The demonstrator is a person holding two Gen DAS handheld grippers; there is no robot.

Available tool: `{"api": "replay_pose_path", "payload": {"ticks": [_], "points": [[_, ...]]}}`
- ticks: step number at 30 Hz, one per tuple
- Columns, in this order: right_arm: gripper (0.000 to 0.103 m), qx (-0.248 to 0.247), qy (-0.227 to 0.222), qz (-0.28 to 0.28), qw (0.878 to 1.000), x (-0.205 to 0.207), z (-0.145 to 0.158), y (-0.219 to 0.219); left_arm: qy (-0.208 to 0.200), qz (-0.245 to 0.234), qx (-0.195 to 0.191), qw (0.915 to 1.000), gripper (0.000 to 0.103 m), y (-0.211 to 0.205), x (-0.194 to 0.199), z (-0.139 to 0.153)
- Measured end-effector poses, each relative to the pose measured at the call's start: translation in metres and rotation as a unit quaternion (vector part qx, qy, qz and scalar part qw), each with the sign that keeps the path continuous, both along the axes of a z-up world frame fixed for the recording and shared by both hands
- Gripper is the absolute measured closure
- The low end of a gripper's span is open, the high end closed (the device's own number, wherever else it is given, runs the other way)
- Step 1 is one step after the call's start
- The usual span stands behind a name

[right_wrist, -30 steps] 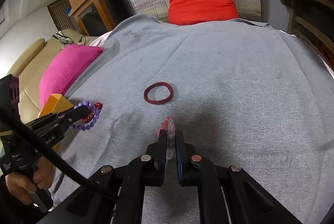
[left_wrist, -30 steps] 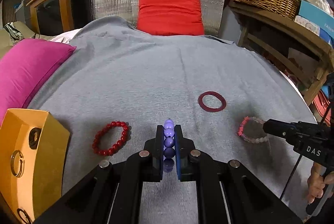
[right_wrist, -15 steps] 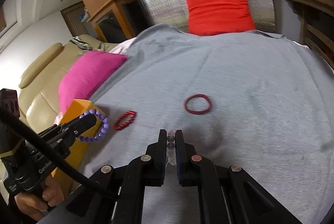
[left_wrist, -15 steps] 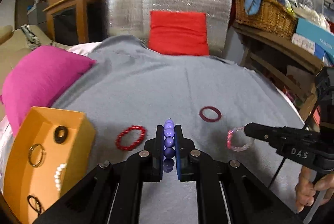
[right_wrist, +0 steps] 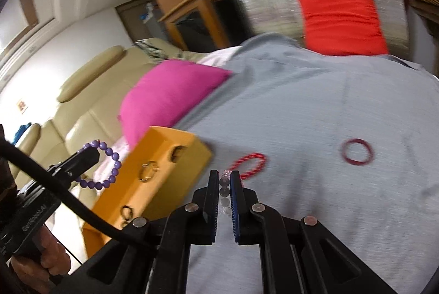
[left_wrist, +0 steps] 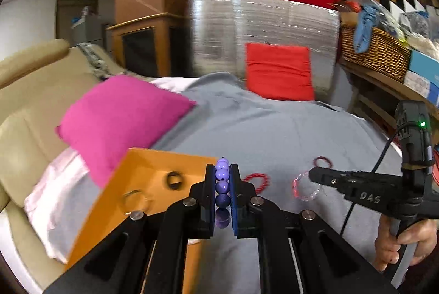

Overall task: Organize jewelry
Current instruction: 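Carry the purple bracelet toward the orange box while the right tool drops the pink bracelet in it, then lower the purple bracelet into the orange box and open the left tool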

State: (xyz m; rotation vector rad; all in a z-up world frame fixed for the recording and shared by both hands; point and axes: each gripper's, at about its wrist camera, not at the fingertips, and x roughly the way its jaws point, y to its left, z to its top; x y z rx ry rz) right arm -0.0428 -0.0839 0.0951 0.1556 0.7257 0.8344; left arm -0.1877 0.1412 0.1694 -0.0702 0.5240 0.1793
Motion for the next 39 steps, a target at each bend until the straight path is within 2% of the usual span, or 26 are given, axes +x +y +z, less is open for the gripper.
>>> {"api": "replay_pose_path", "payload": {"ticks": [7, 12, 16, 28, 38, 39], "points": [[0.094, 0.032, 0.009, 0.063, 0.997, -0.025, 0.01, 0.062, 0.029, 0.062, -0.006, 0.9976, 0.093, 0.061, -0.037, -0.013], [0.094, 0.047, 0.024, 0.102, 0.993, -0.038, 0.009, 0.101, 0.056, 0.084, -0.001, 0.9949, 0.093, 0.082, -0.056, -0.034], [0.094, 0.041, 0.034, 0.127, 0.99, -0.046, 0.001, 0.133, 0.088, 0.097, -0.014, 0.9912, 0.093, 0.098, -0.067, -0.057], [0.094, -0.003, 0.079, 0.165, 0.983, -0.044, -0.034, 0.202, 0.167, 0.099, -0.035, 0.9803, 0.093, 0.105, -0.068, -0.109], [0.094, -0.022, 0.123, 0.162, 0.979, -0.033, -0.055, 0.233, 0.204, 0.114, -0.057, 0.9705, 0.093, 0.112, -0.062, -0.125], [0.091, -0.026, 0.127, 0.161, 0.978, -0.032, -0.057, 0.237, 0.204, 0.115, -0.058, 0.9704, 0.093, 0.113, -0.062, -0.125]]}}
